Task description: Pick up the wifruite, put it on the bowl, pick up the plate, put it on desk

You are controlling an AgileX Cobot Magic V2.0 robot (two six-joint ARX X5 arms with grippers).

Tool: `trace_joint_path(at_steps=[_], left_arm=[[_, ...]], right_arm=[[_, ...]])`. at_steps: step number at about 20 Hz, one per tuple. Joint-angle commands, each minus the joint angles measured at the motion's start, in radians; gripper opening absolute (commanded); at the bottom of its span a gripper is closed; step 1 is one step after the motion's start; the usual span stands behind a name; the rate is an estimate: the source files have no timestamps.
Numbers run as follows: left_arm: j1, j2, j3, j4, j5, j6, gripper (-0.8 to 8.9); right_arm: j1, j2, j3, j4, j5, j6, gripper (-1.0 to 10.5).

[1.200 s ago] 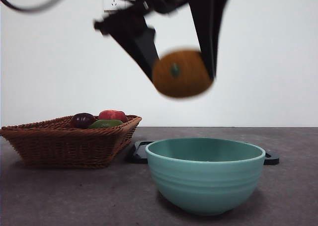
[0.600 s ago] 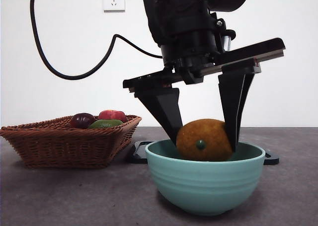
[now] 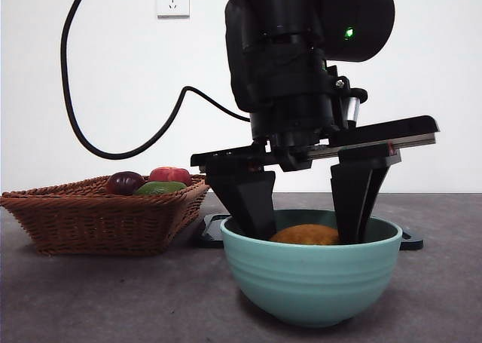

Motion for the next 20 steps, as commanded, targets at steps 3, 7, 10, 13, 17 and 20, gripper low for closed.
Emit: trace_joint_path(at_steps=[3, 7, 10, 13, 17, 20], left_arm=[[-0.013, 0.022, 0.023, 0.0, -0.005, 0.027, 3.87], [-0.012, 0.022, 0.036, 0.006, -0.005, 0.044, 5.07], [-0.012, 0.013, 0.068, -0.011, -0.005, 0.059, 5.37], [-0.013, -0.021, 0.112, -0.037, -0.005, 0.075, 5.36], [-0.019, -0.136, 0.129, -0.071, -0.005, 0.099, 5.36], [-0.018, -0.258, 0.129, -0.101, -0.005, 0.145, 5.37]], right_arm=[[0.003, 0.002, 0.02, 0.013, 0.004, -0.007, 6.7], [0.003, 0.002, 0.02, 0.013, 0.003, -0.007, 6.7], [0.003, 0.002, 0.02, 0.013, 0.003, -0.007, 6.7], [0.003, 0.002, 0.02, 0.014, 0.003, -0.008, 6.7], [0.003, 0.002, 0.02, 0.017, 0.004, -0.017, 6.7], [0.003, 0.002, 0.02, 0.016, 0.031, -0.022, 6.7]])
